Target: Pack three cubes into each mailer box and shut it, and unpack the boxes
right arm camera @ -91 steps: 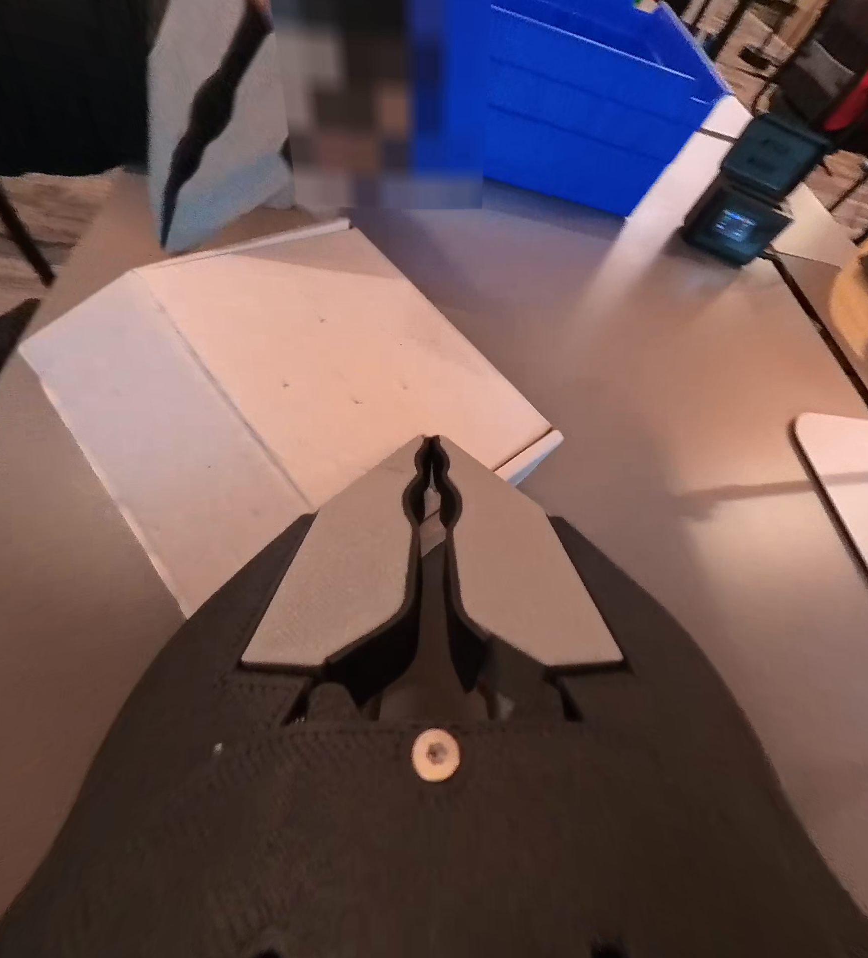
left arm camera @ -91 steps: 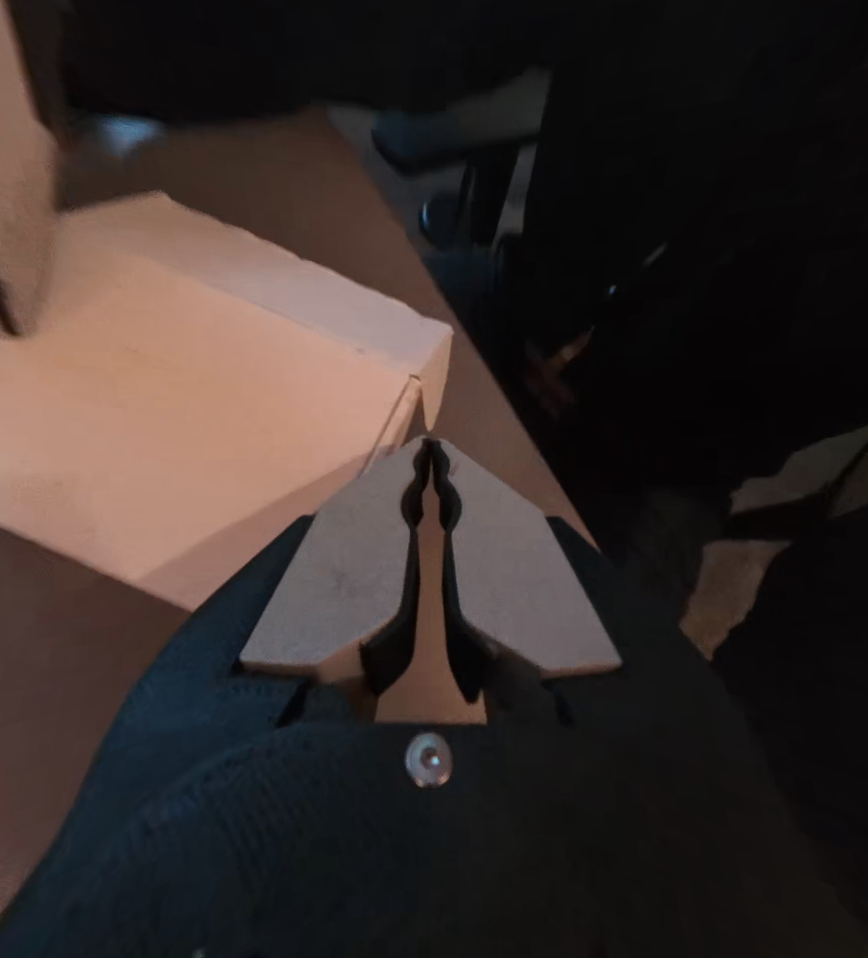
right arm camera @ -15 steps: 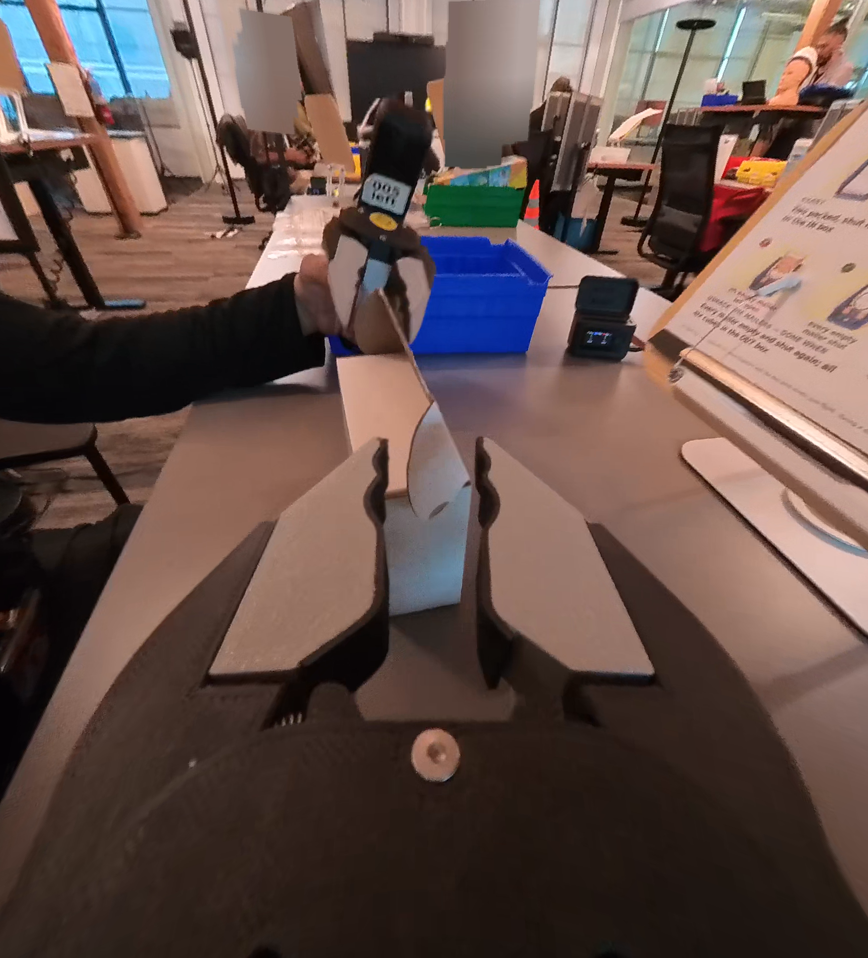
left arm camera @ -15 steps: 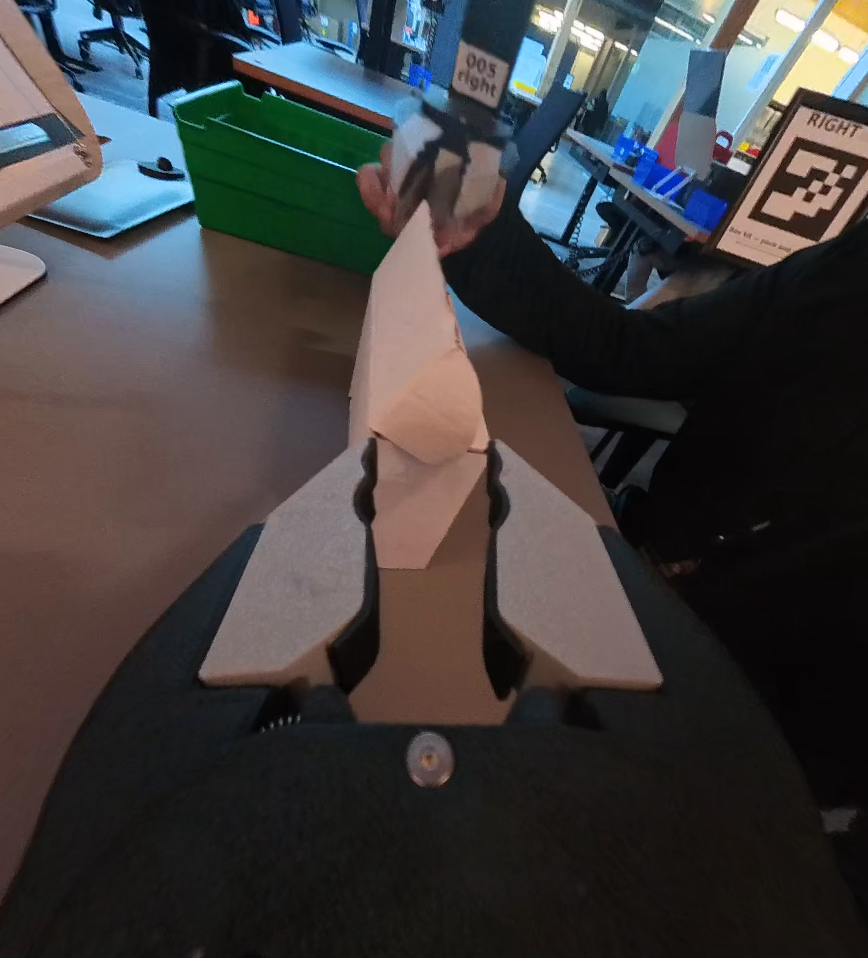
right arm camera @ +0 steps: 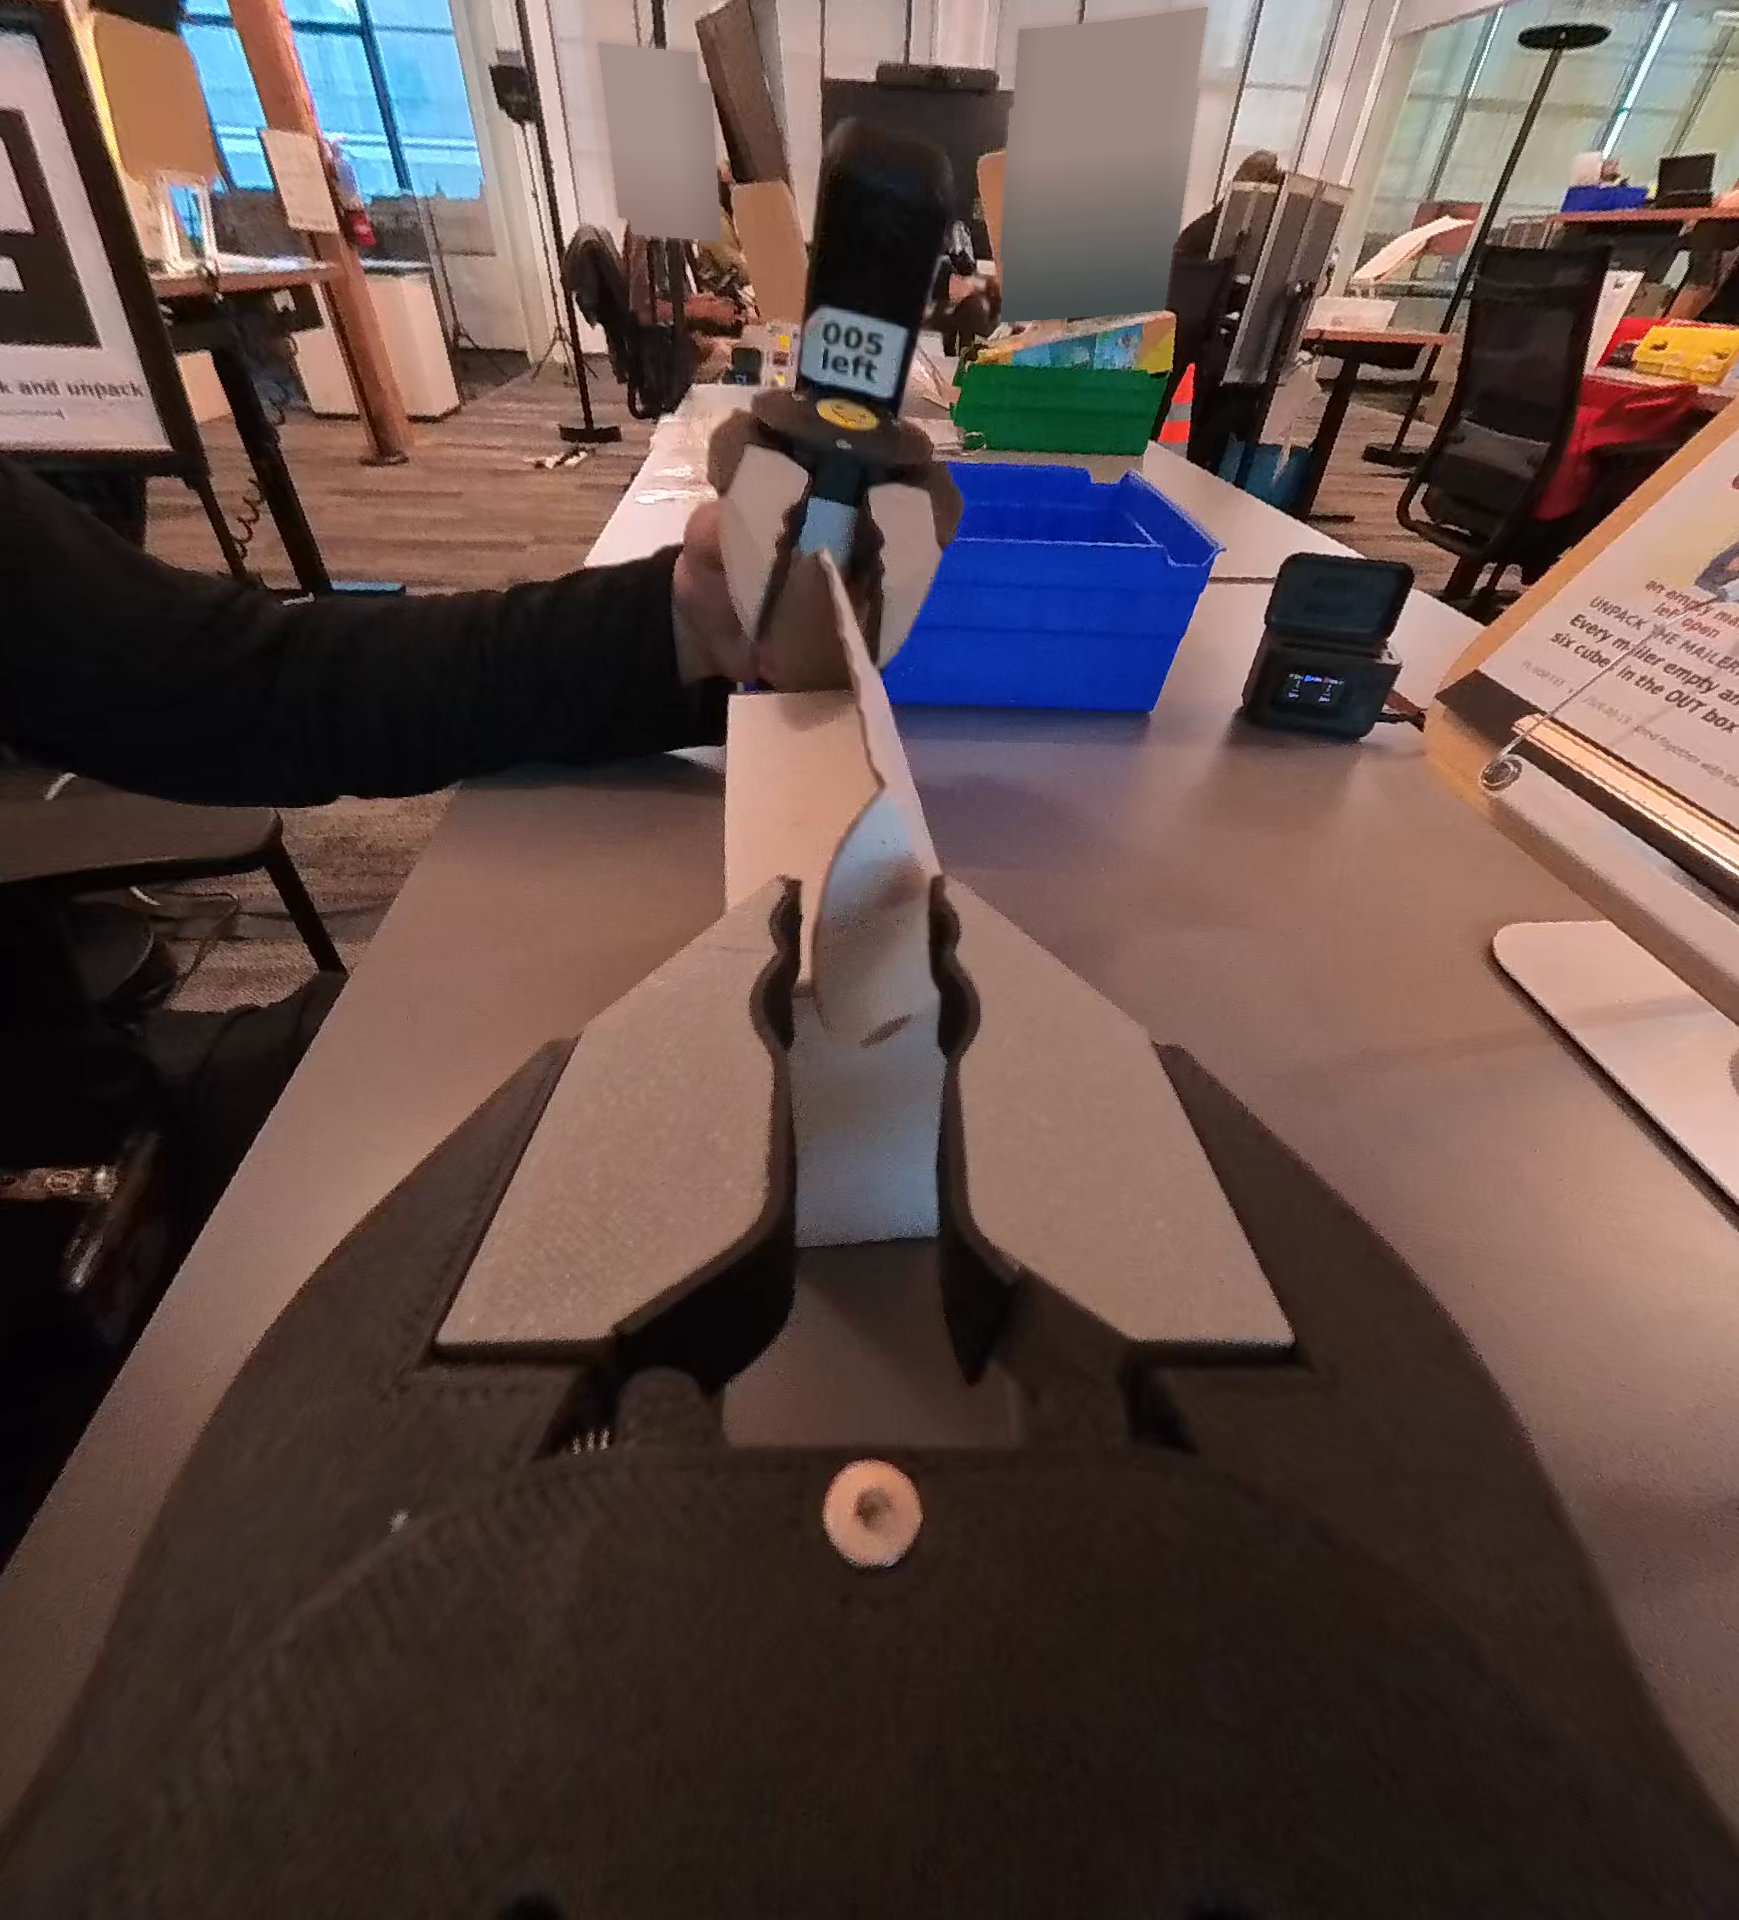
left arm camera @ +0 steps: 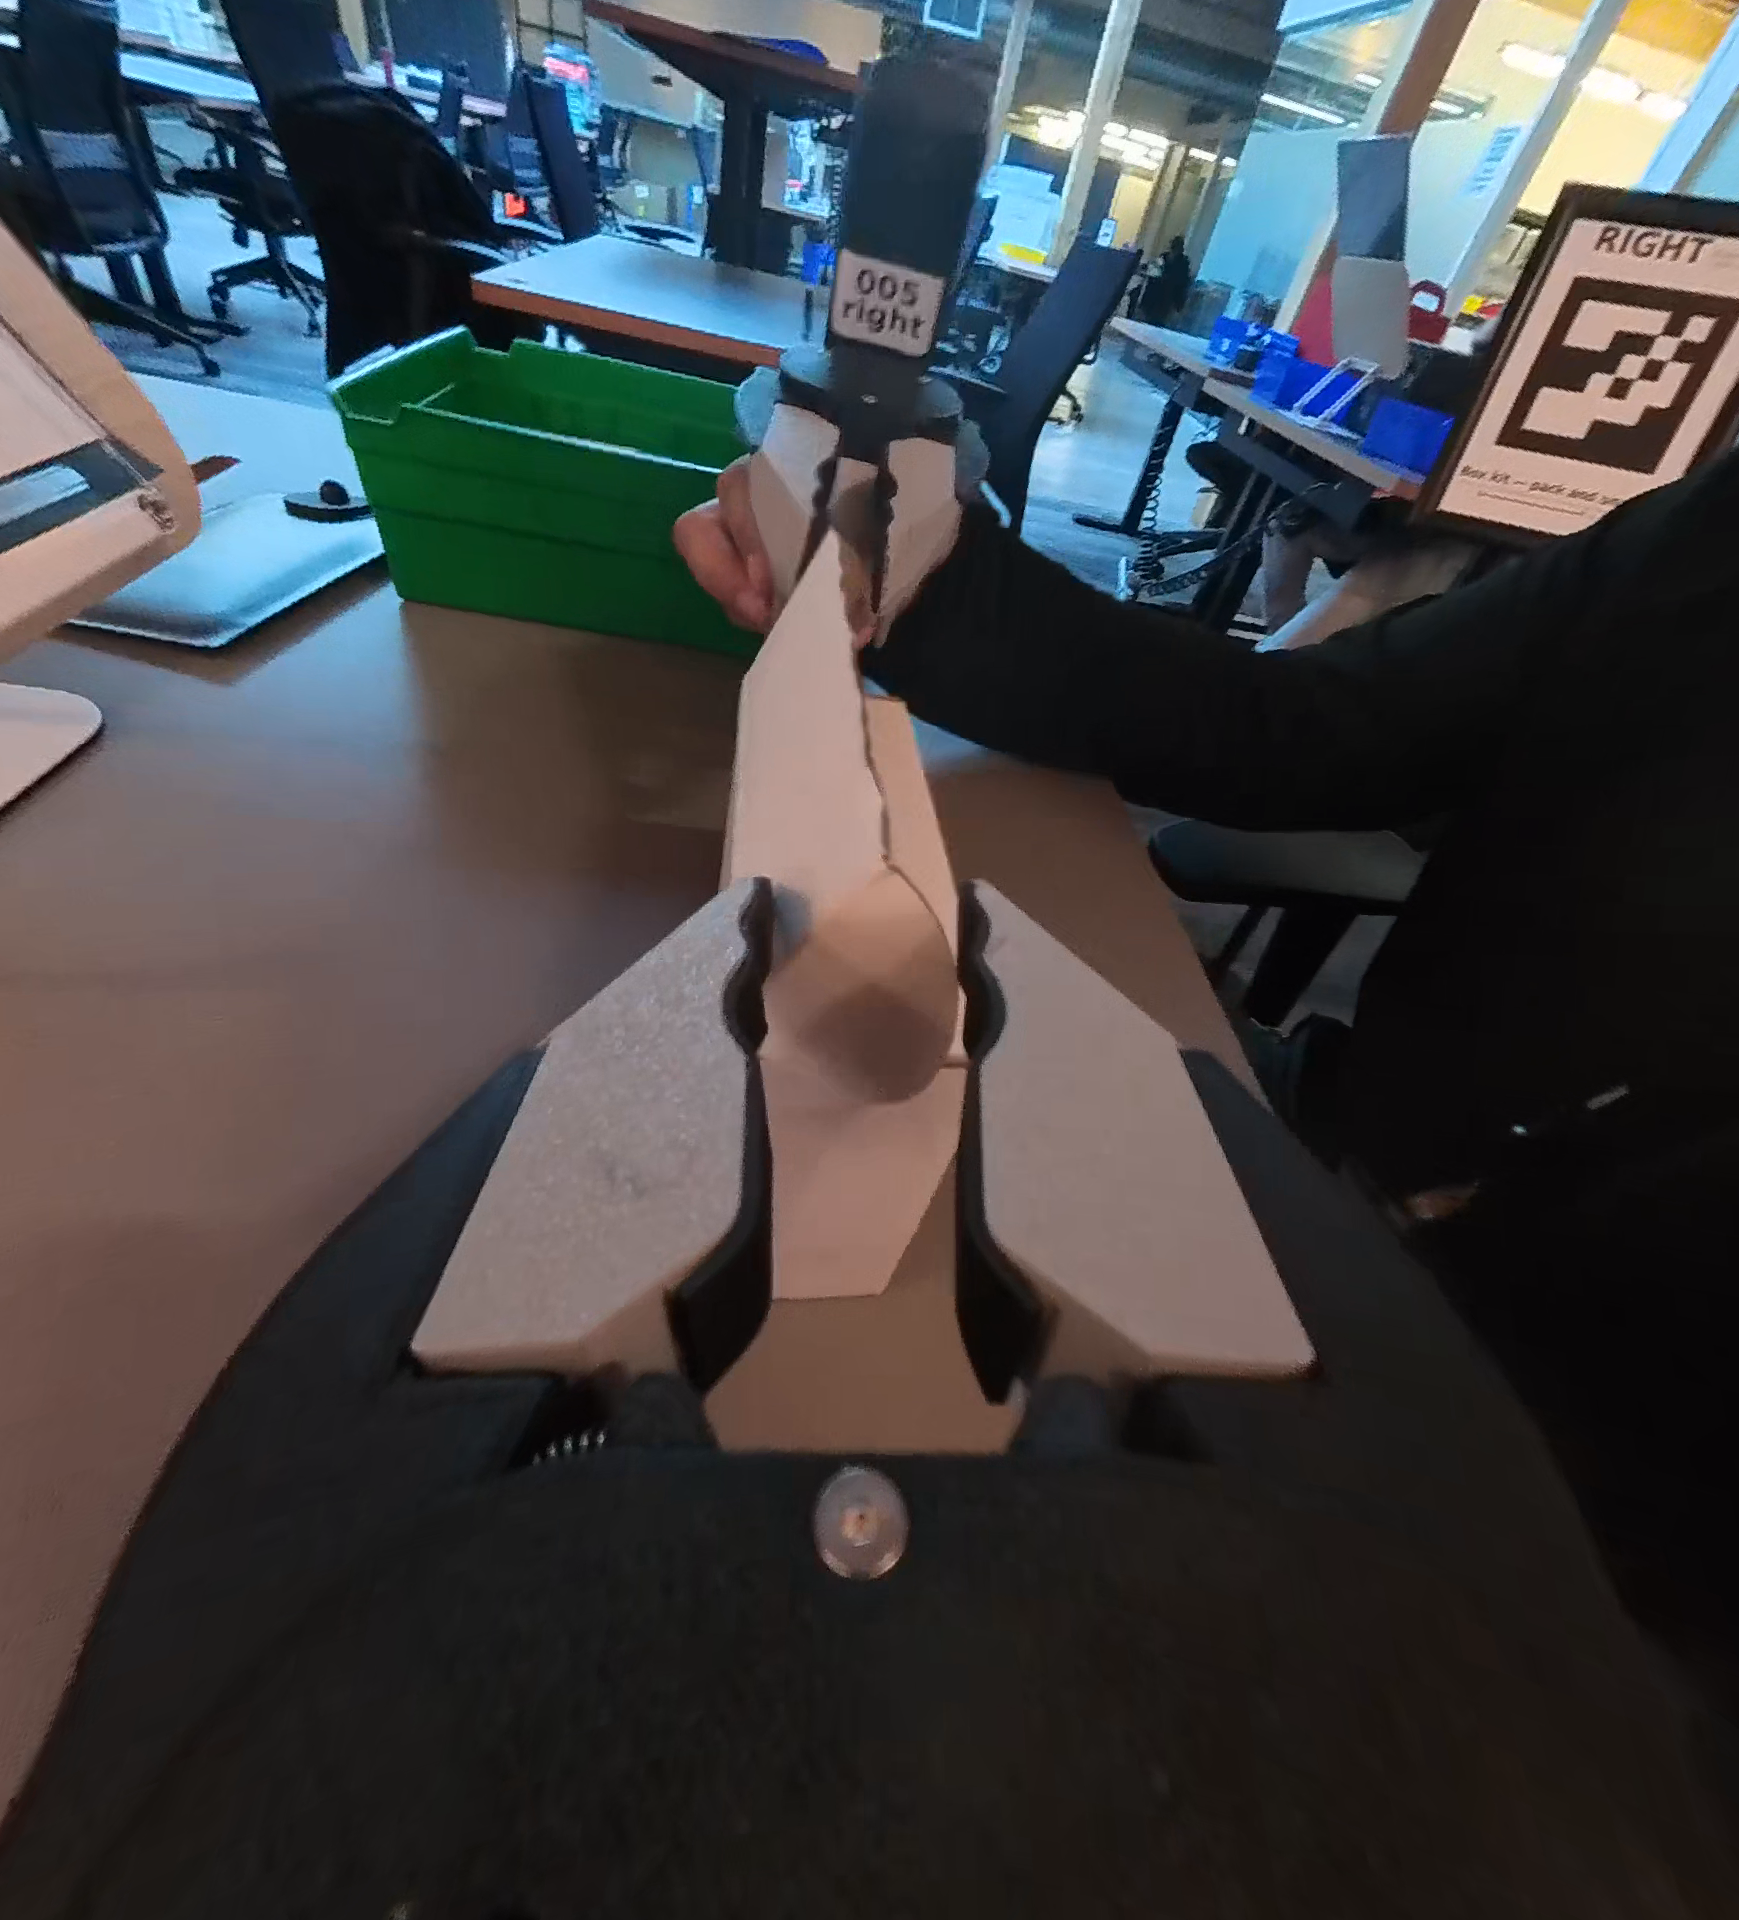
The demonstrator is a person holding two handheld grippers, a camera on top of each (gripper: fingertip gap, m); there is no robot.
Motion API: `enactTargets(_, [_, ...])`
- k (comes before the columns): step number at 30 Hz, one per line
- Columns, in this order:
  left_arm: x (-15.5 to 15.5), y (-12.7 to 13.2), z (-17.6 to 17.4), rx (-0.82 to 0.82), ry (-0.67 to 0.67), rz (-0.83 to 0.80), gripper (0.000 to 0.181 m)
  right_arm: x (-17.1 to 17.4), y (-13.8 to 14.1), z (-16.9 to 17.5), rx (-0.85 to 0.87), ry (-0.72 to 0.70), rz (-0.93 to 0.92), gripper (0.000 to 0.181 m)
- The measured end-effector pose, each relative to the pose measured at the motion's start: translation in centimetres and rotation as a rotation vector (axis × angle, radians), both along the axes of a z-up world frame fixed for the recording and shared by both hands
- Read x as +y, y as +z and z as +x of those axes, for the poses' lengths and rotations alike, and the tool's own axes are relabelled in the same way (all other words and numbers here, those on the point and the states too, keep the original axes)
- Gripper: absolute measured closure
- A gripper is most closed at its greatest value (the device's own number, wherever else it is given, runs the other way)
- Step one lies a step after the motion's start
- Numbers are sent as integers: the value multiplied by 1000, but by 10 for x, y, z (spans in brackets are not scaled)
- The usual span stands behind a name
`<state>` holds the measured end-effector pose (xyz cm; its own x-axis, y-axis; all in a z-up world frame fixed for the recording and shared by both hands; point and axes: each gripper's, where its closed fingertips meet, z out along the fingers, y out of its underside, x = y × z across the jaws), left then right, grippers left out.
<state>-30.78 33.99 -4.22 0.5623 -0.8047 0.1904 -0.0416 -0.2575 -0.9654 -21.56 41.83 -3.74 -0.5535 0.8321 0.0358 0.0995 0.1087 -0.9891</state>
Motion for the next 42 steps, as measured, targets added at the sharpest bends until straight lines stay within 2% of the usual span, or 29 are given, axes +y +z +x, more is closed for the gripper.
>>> enactTargets(1, [-4, 2, 2, -5, -23, 0, 147, 1, -1, 0, -1, -1, 8, 156])
enactTargets(4, [-12, 11, -3, -43, -44, 21, 143, 4, 1, 3, 17, -9, 8, 155])
enactTargets(8, [-15, 17, -14, -150, -65, -25, 134, 7, 13, 5, 44, 5, -88, 154])
enactTargets(14, [-14, -1, -11, -119, -100, -62, 141, 10, 6, -1, 5, 14, -144, 151])
enactTargets(17, [-15, 0, -4, -139, -143, -59, 143, 5, -1, -2, -6, 56, -156, 150])
enactTargets(21, [-13, 0, 3, -110, -135, -59, 144, -4, -6, -5, -9, 122, -183, 152])
enactTargets(26, [-17, 9, 10, -117, -149, -42, 148, -15, 2, 4, 10, 213, -222, 150])
enactTargets(29, [-18, 9, 10, -116, -151, -44, 149, -13, 9, 9, 59, 200, -191, 146])
enactTargets(35, [-12, 7, 9, -150, -133, -108, 149, 4, 12, 8, 63, 160, -255, 146])
enactTargets(38, [-9, 9, 12, -186, -125, -165, 149, 3, 4, 6, 27, 187, -281, 153])
enactTargets(42, [-7, 9, 17, -205, -116, -209, 149, -4, 3, 6, 16, 231, -307, 151])
